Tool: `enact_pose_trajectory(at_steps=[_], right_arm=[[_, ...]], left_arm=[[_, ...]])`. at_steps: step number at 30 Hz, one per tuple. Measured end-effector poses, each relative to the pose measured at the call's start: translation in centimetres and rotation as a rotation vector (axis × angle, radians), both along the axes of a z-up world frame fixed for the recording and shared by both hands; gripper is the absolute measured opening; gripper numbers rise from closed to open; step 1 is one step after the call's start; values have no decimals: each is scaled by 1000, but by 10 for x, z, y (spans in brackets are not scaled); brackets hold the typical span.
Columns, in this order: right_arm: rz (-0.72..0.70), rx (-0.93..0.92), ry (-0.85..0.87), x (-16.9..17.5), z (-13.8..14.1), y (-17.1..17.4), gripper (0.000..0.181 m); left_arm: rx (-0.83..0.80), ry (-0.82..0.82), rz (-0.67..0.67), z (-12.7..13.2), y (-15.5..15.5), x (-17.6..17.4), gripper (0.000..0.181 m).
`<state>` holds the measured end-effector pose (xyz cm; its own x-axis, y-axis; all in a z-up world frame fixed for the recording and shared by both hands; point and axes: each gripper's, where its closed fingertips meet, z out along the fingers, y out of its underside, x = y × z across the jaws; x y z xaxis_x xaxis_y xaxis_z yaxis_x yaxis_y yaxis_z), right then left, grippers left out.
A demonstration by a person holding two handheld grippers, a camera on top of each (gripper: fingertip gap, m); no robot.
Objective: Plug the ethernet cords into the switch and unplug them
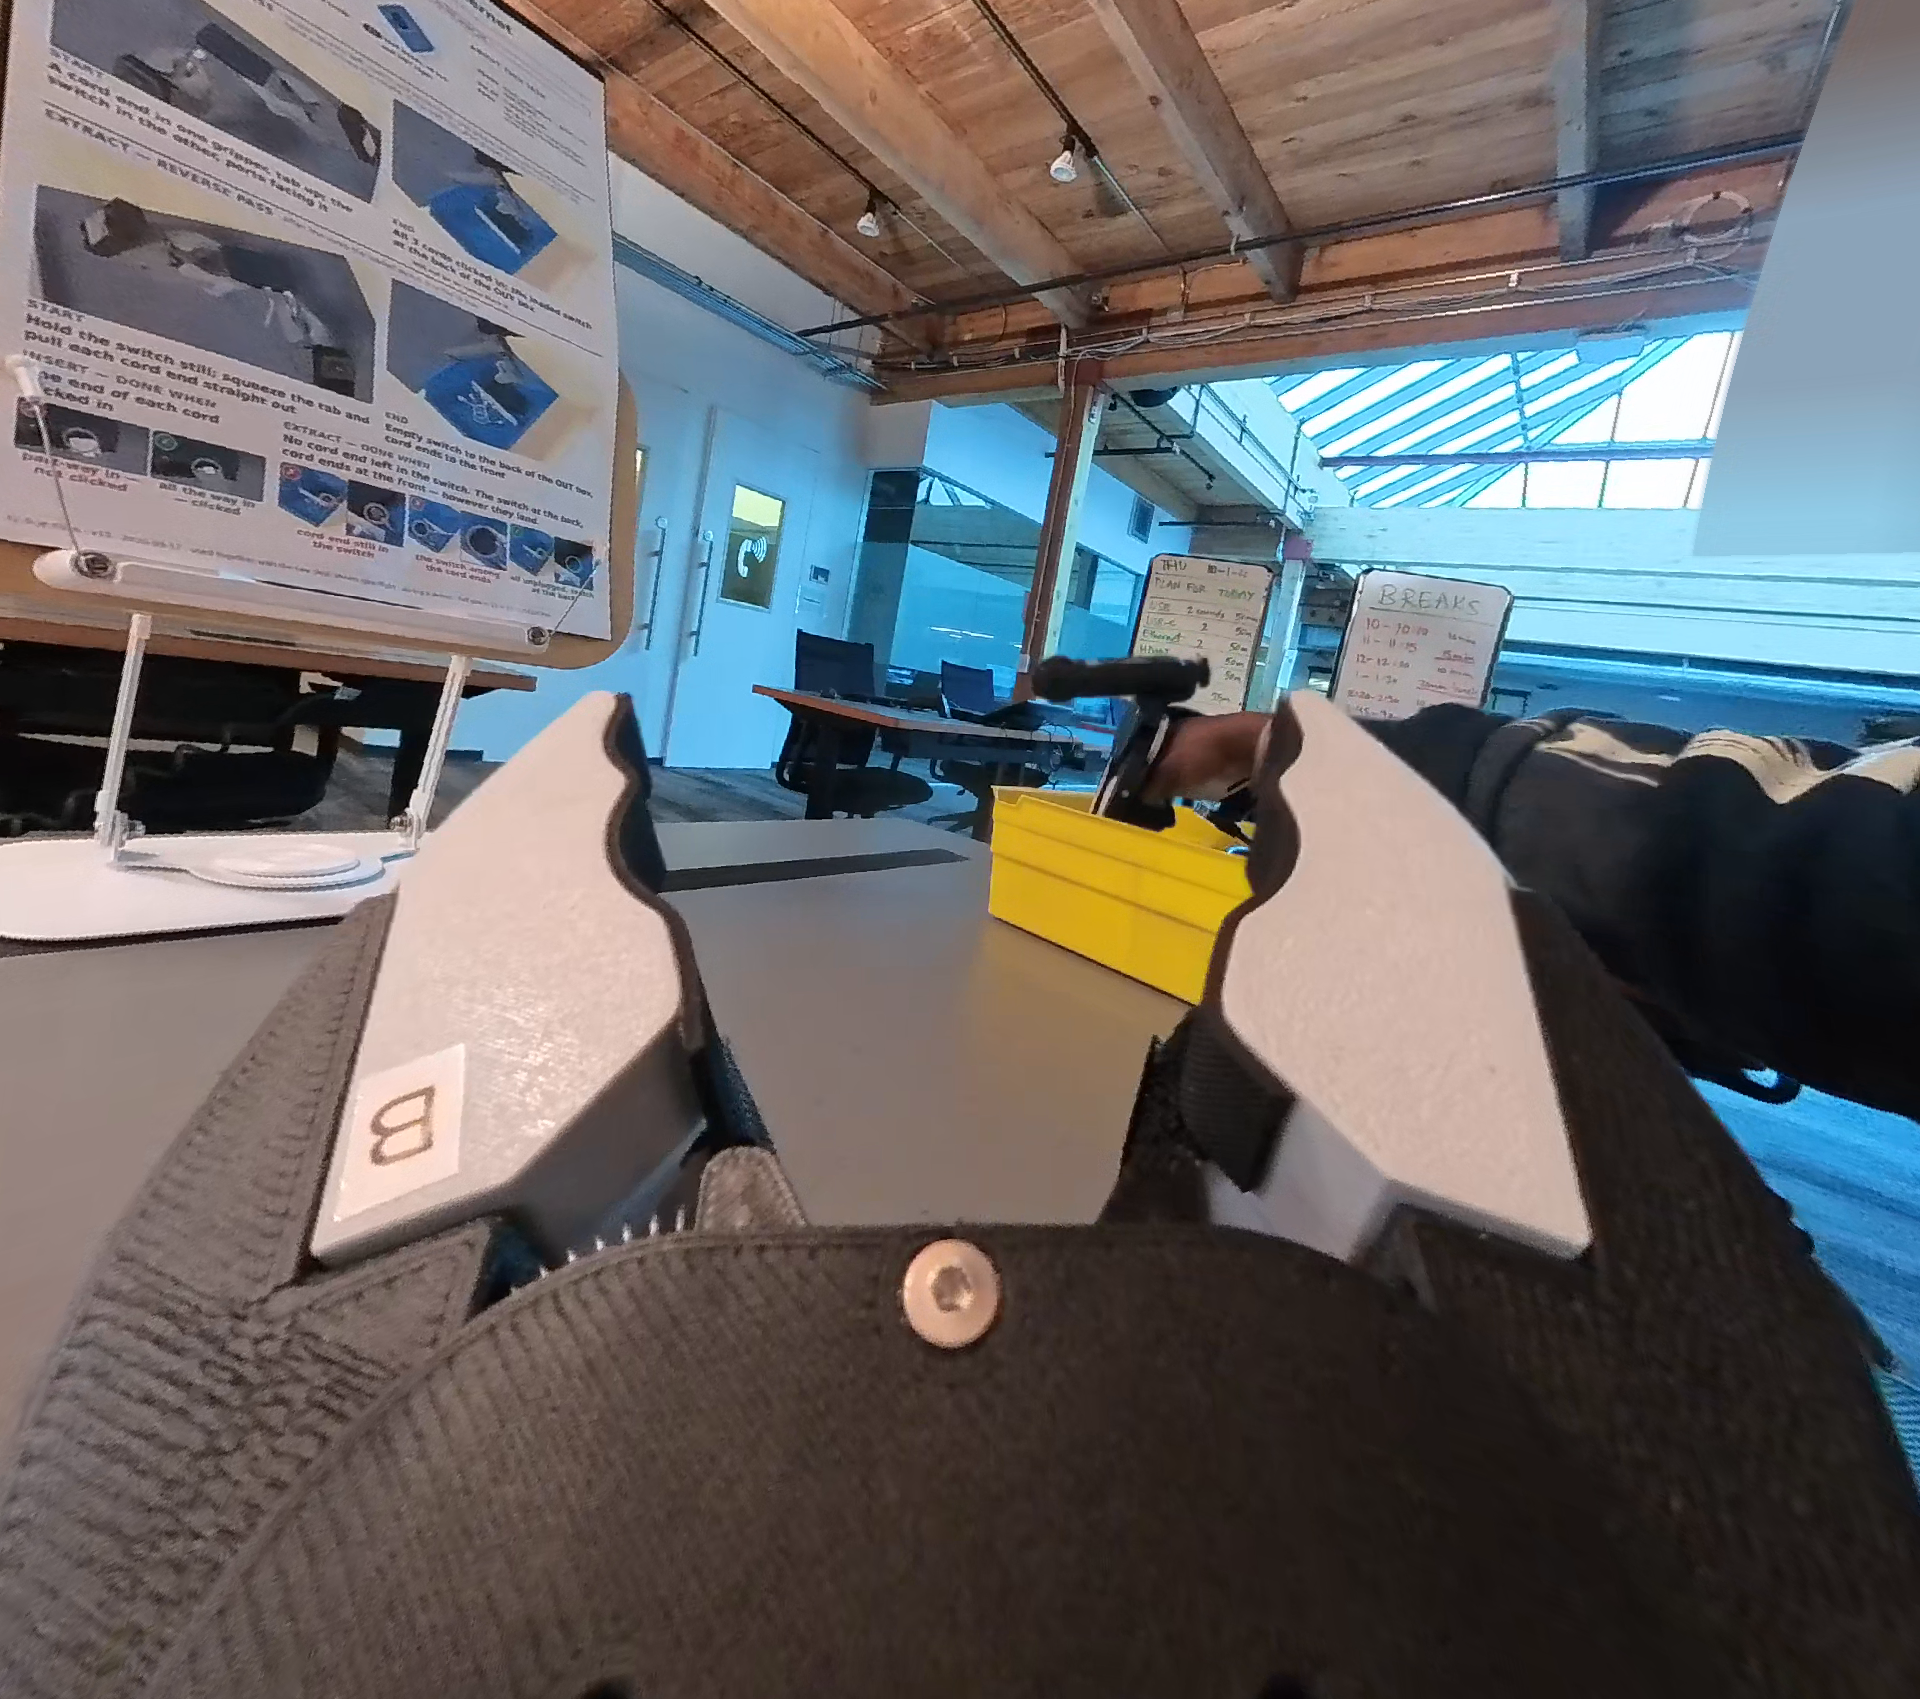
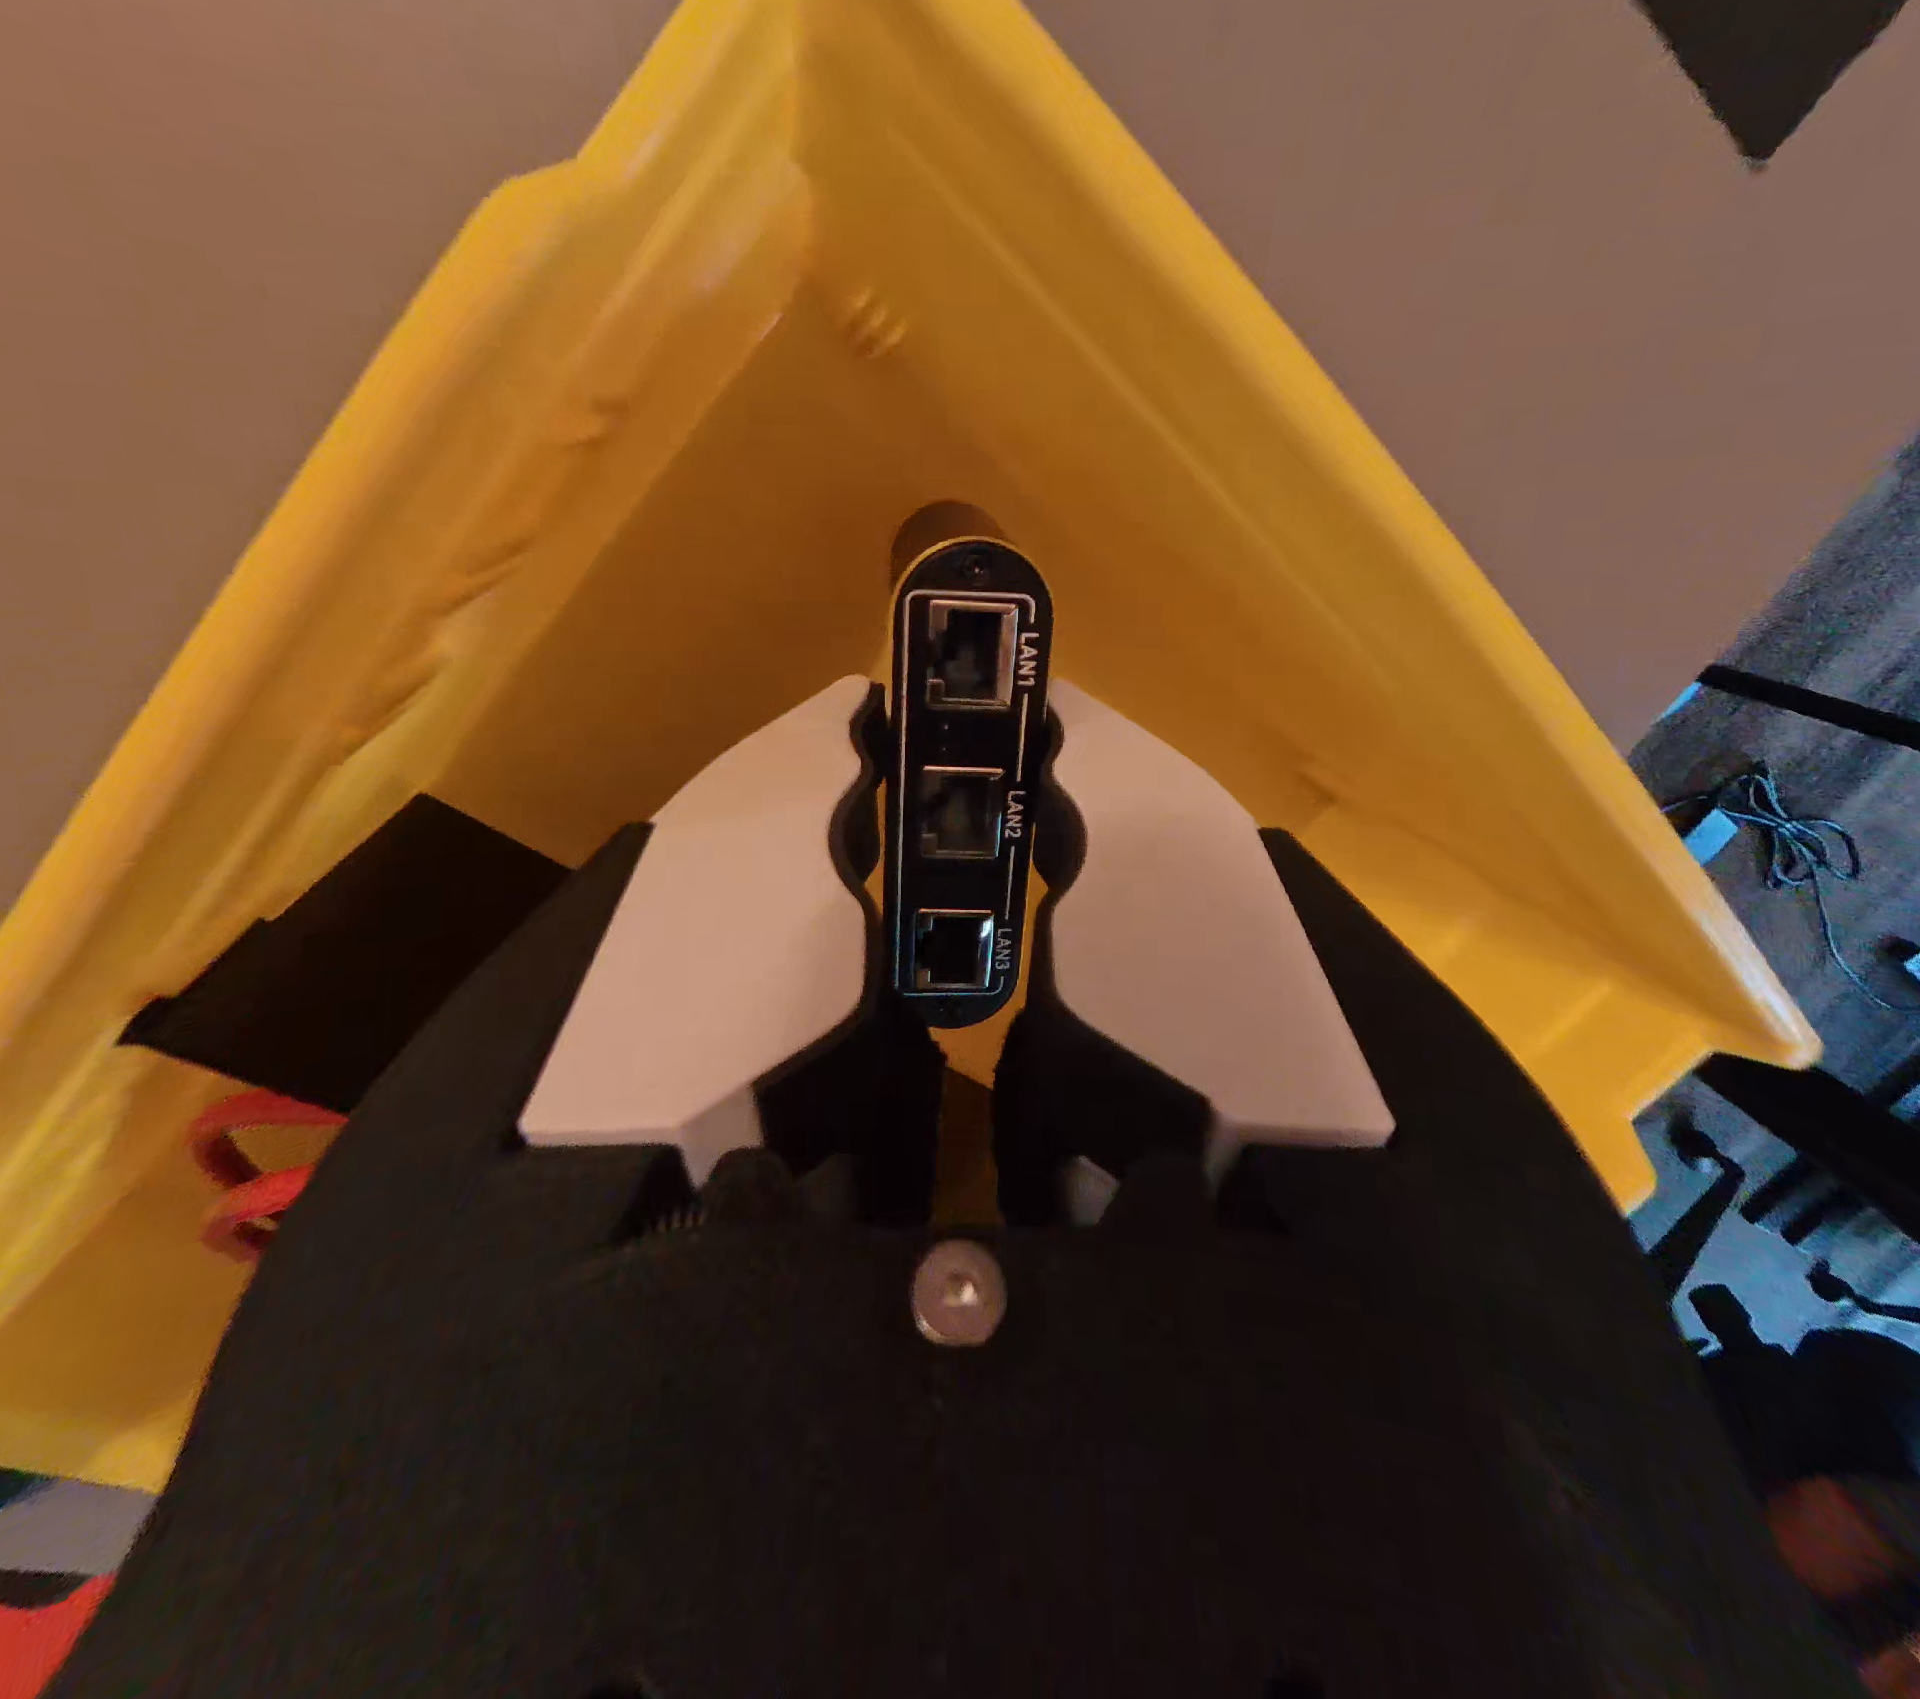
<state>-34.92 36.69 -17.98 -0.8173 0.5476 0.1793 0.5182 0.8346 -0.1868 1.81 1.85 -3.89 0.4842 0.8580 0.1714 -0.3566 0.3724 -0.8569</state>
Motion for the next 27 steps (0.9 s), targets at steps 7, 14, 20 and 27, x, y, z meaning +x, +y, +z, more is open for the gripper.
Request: enact_pose_trajectory(at_steps=[7,14,20,27], right_arm=[[-29,-31,-92,3,-17,-4,24],[15,-148,51,-7,11,-20,53],[74,-577,425,22,119,-60,79],[42,-974,668,155,159,-42,86]], left_arm=[[8,-2,0,0,-1,0,109],[17,-5,-3,-1,-3,0,108],[18,-4,-8,-1,-2,0,108],[3,-3,-6,-1,1,0,108]])
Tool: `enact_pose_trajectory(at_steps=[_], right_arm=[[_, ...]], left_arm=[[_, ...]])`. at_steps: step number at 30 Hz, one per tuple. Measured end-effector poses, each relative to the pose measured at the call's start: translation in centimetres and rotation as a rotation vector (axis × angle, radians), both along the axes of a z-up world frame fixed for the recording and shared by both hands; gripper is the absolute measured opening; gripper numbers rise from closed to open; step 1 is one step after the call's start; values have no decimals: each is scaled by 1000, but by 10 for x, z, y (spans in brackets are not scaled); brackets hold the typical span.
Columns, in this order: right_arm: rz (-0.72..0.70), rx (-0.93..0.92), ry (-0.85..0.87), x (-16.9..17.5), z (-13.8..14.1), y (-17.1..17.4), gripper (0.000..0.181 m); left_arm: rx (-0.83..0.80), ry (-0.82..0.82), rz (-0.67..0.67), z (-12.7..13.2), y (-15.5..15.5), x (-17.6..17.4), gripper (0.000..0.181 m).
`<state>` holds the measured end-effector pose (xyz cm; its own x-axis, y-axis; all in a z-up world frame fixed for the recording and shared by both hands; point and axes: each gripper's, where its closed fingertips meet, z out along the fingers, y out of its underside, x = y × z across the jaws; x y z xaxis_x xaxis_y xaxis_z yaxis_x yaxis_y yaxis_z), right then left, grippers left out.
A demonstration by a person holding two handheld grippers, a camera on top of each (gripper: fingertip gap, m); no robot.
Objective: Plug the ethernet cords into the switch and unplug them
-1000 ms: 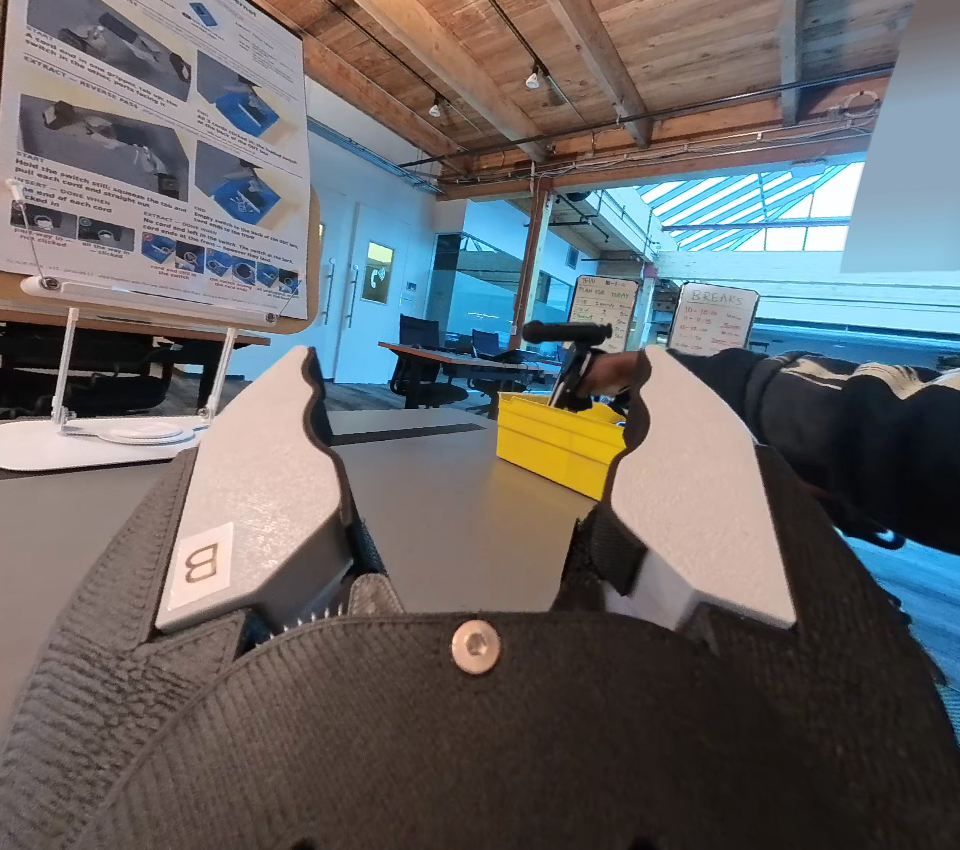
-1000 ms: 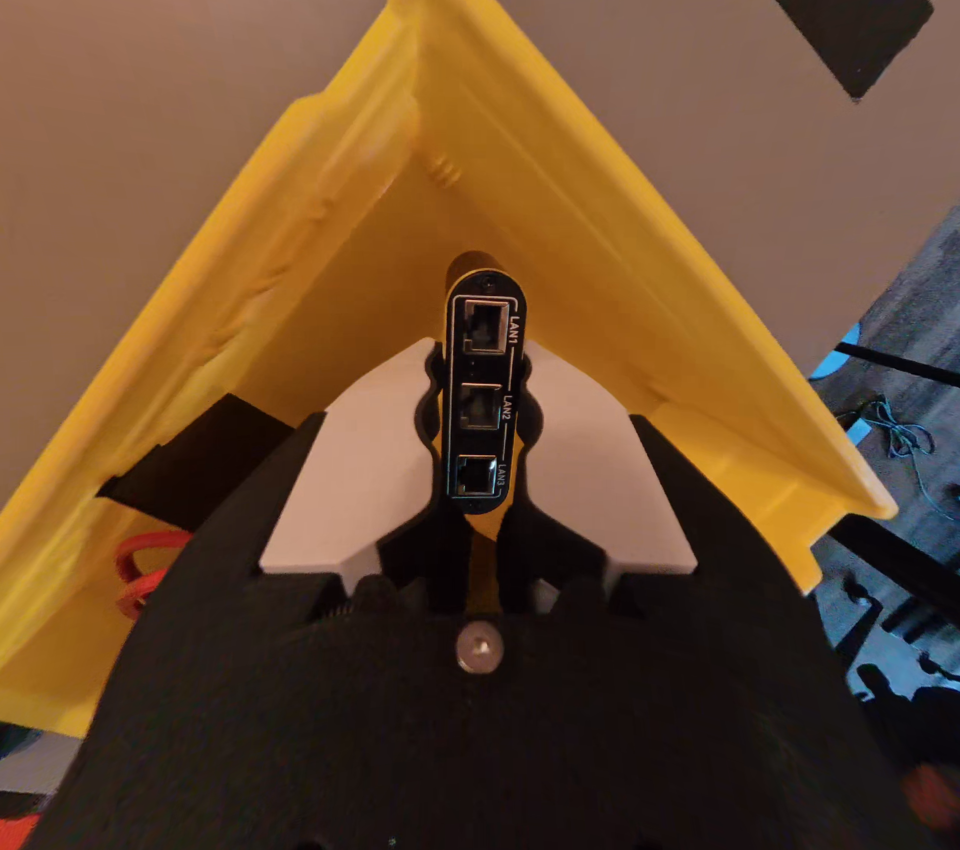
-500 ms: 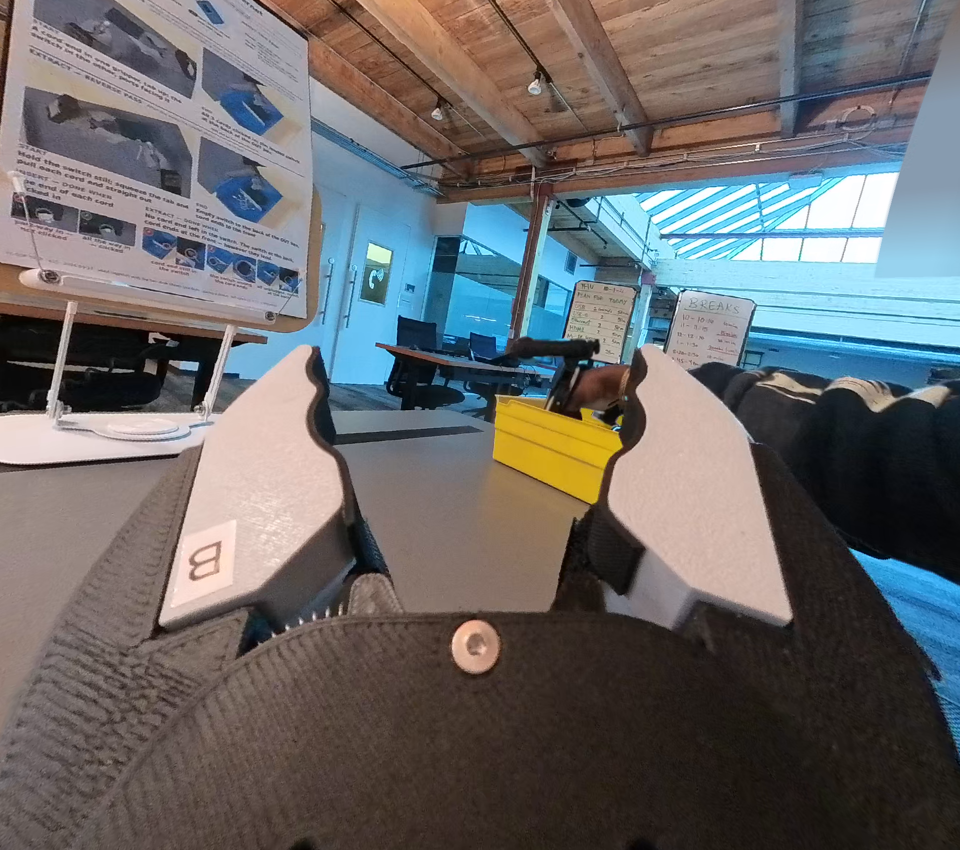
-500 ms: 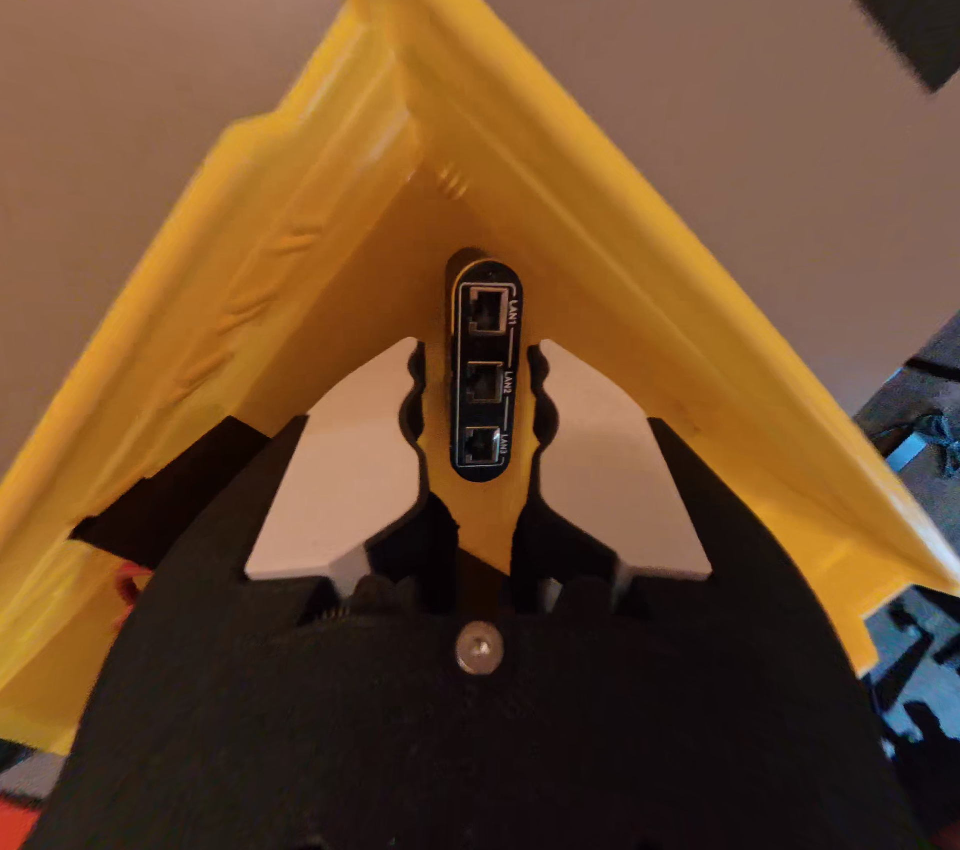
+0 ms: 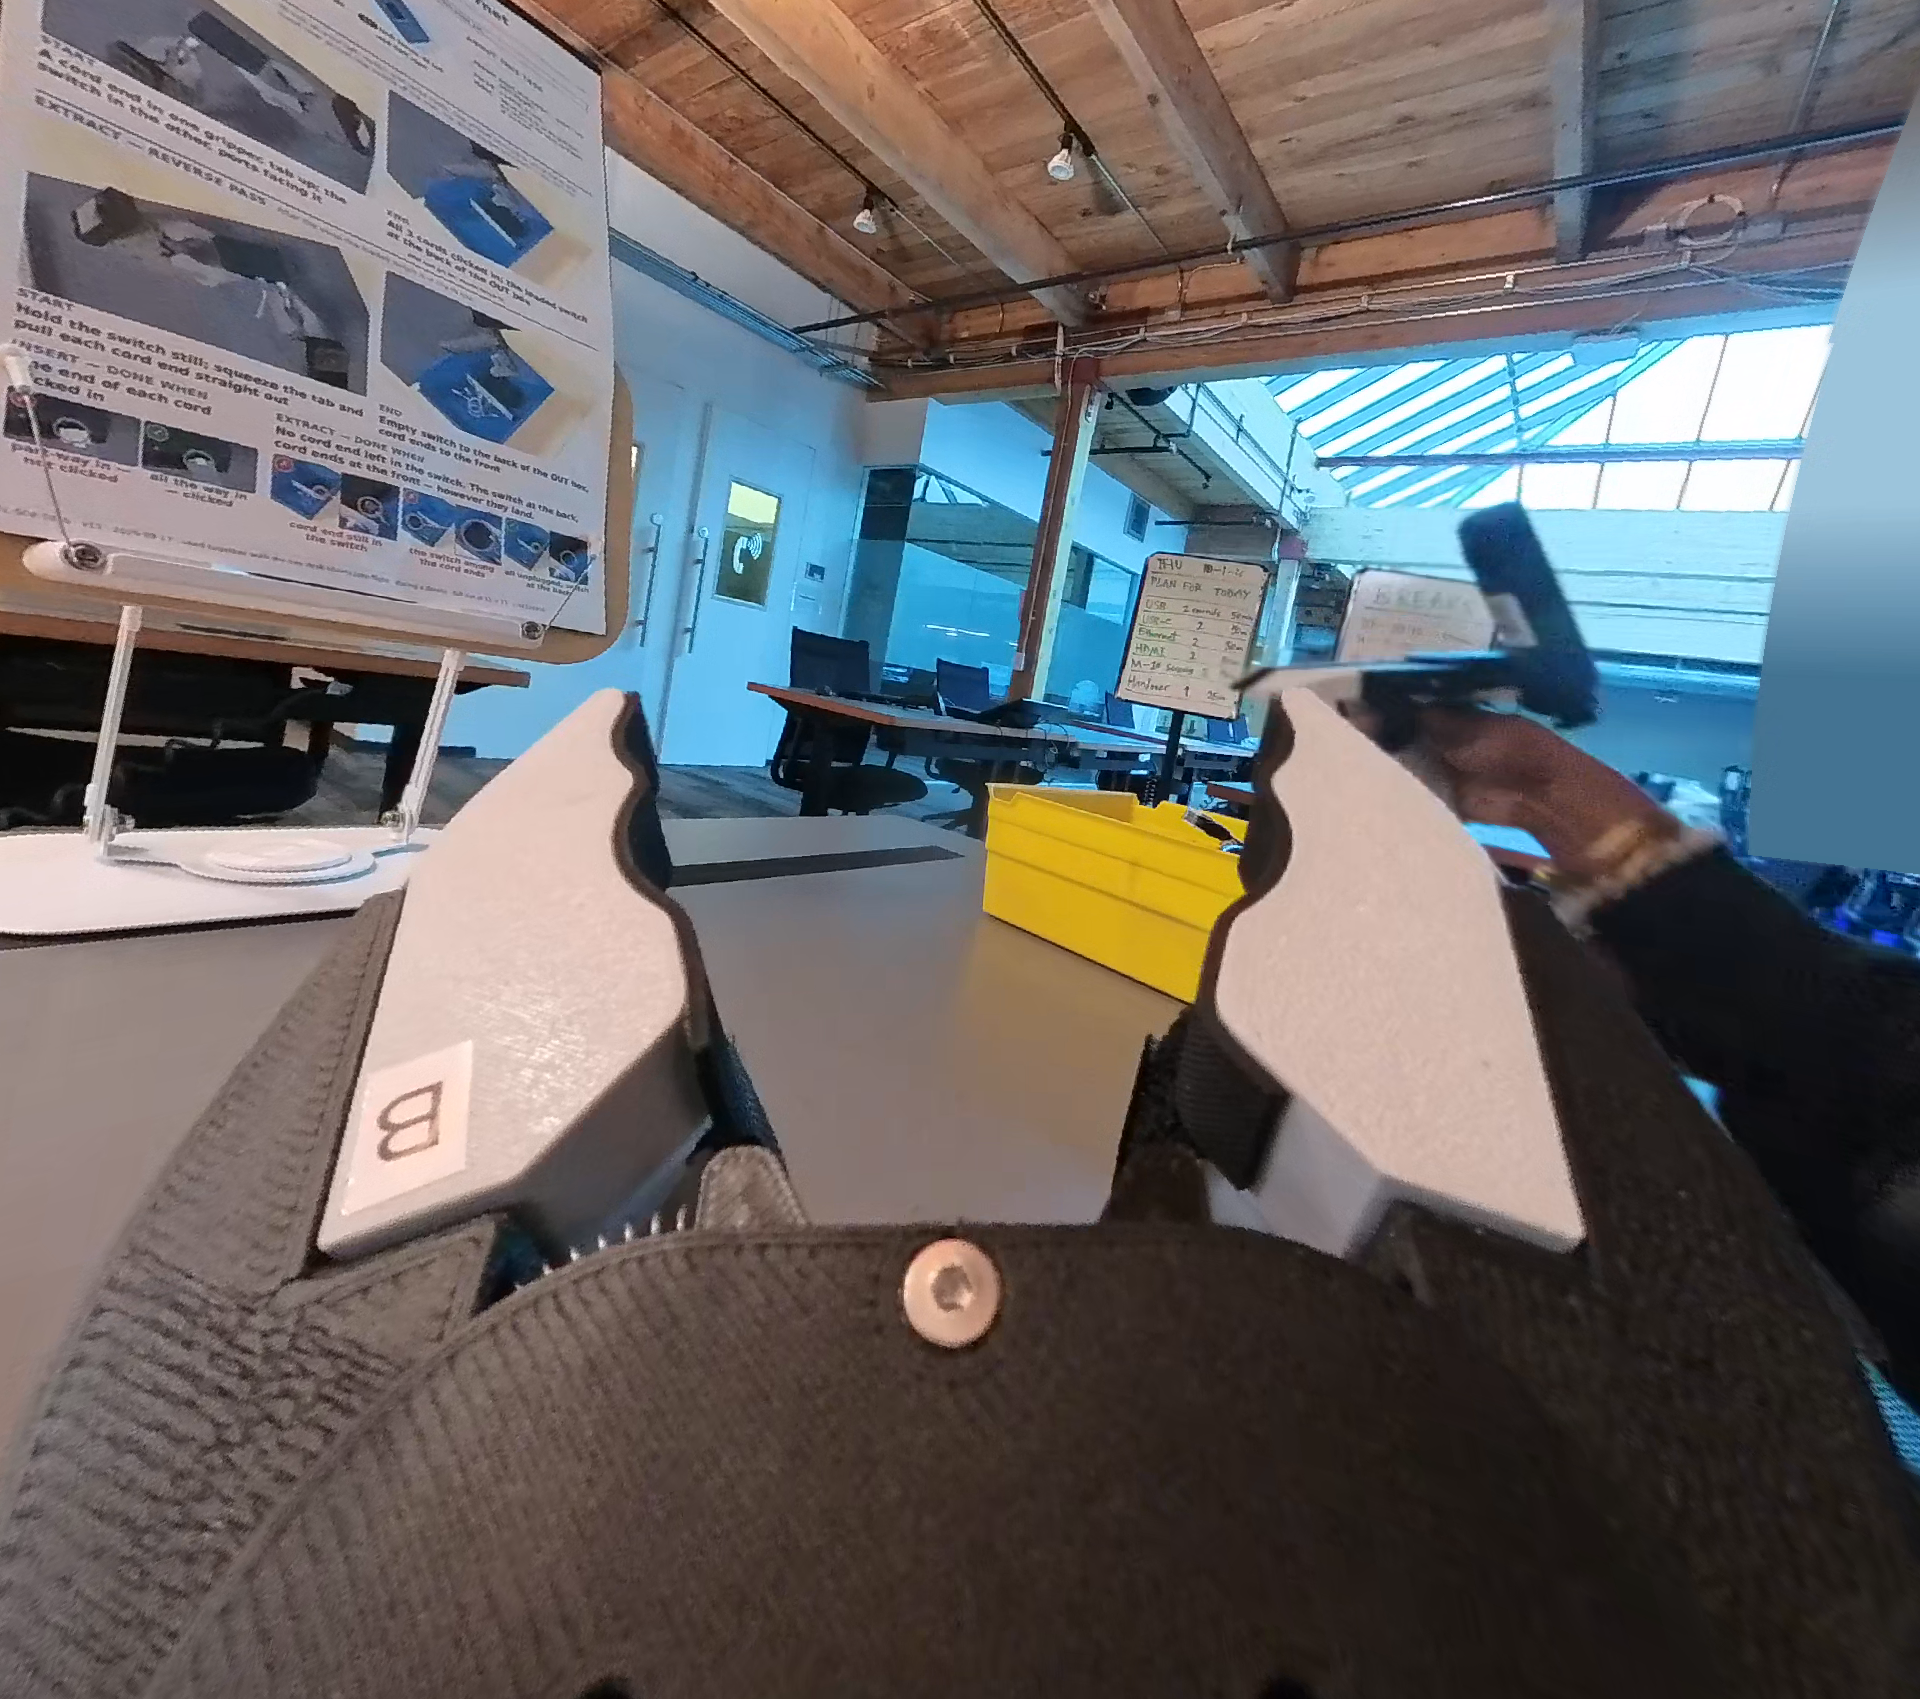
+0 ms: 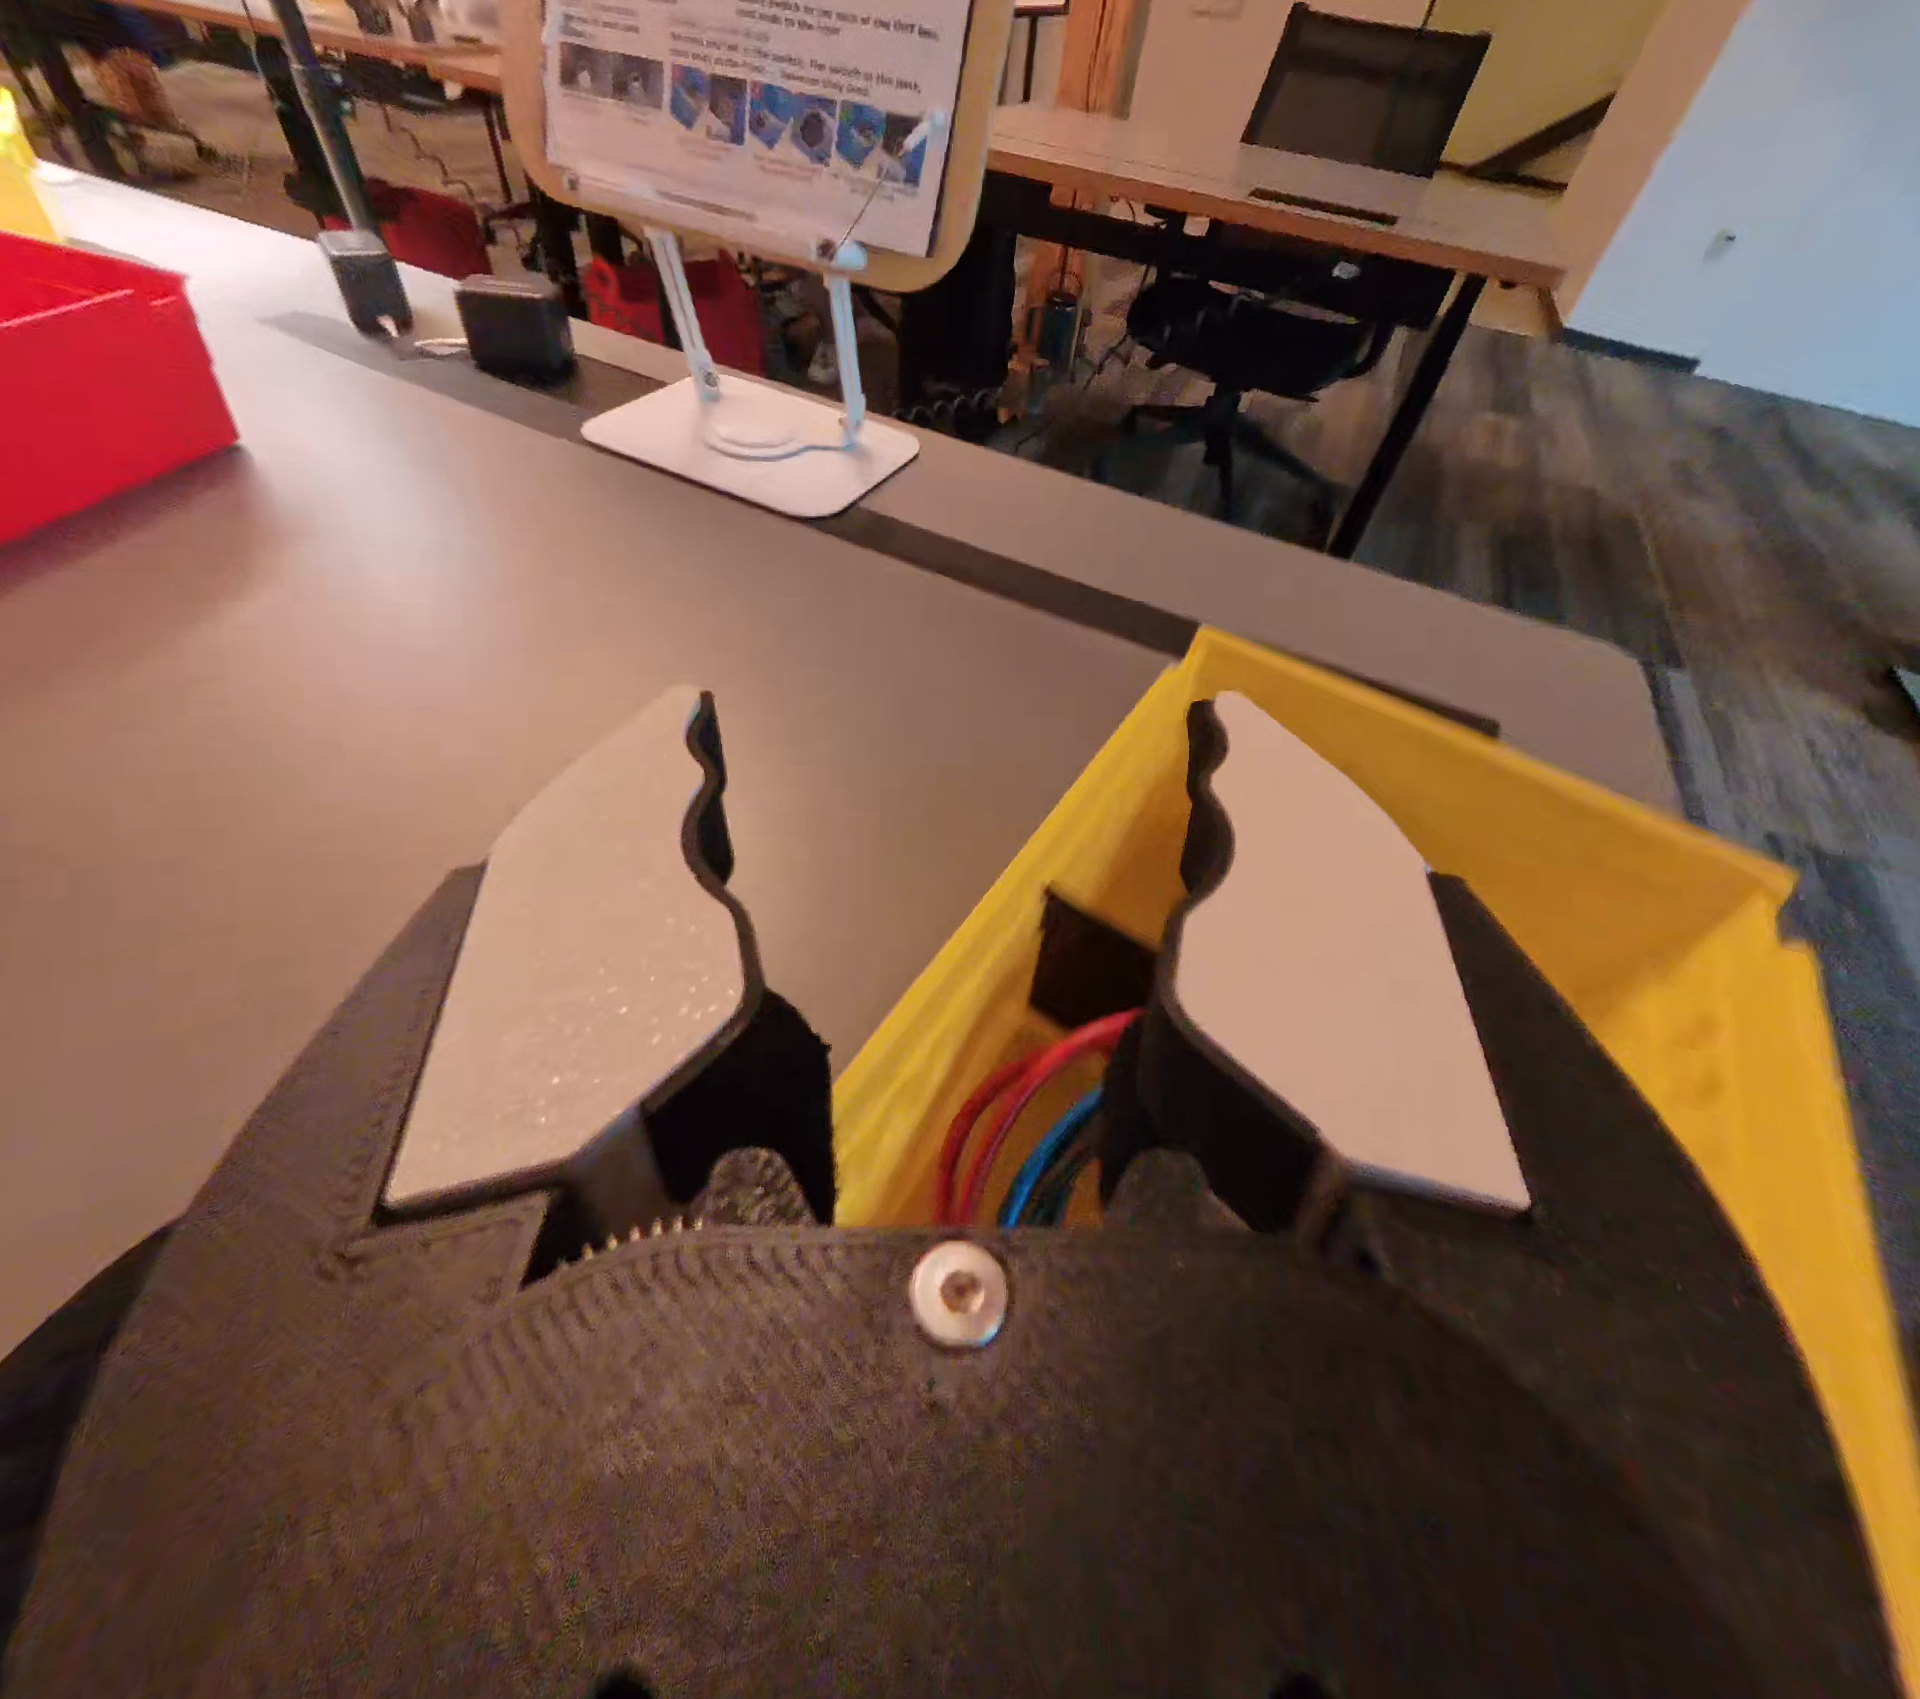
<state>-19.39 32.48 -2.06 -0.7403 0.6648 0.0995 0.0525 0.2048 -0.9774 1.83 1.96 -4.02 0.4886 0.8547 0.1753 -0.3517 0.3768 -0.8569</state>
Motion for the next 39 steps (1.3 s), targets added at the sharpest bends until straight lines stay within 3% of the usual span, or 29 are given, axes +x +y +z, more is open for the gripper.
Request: enact_pose_trajectory(at_steps=[5,8,15,16,21,22,39], right_arm=[[-16,107,-141,60,-71,13,102],[-14,194,-217,80,-101,11,103],[-29,338,-246,85,-143,-14,107],[-54,371,-235,81,-147,-14,101],[-241,485,-80,52,-142,4,23],[-233,483,-59,49,-140,2,17],[43,504,-43,63,-140,-123,24]], left_arm=[[-14,-3,-1,-1,3,-1,108],[-23,-7,7,-2,3,-2,108],[-17,-10,7,-2,3,-2,108],[-15,-9,7,-2,3,-2,107],[-5,-9,1,-1,2,-1,107],[-3,-10,0,-1,2,-1,107],[-5,-11,1,-2,2,-2,107]])
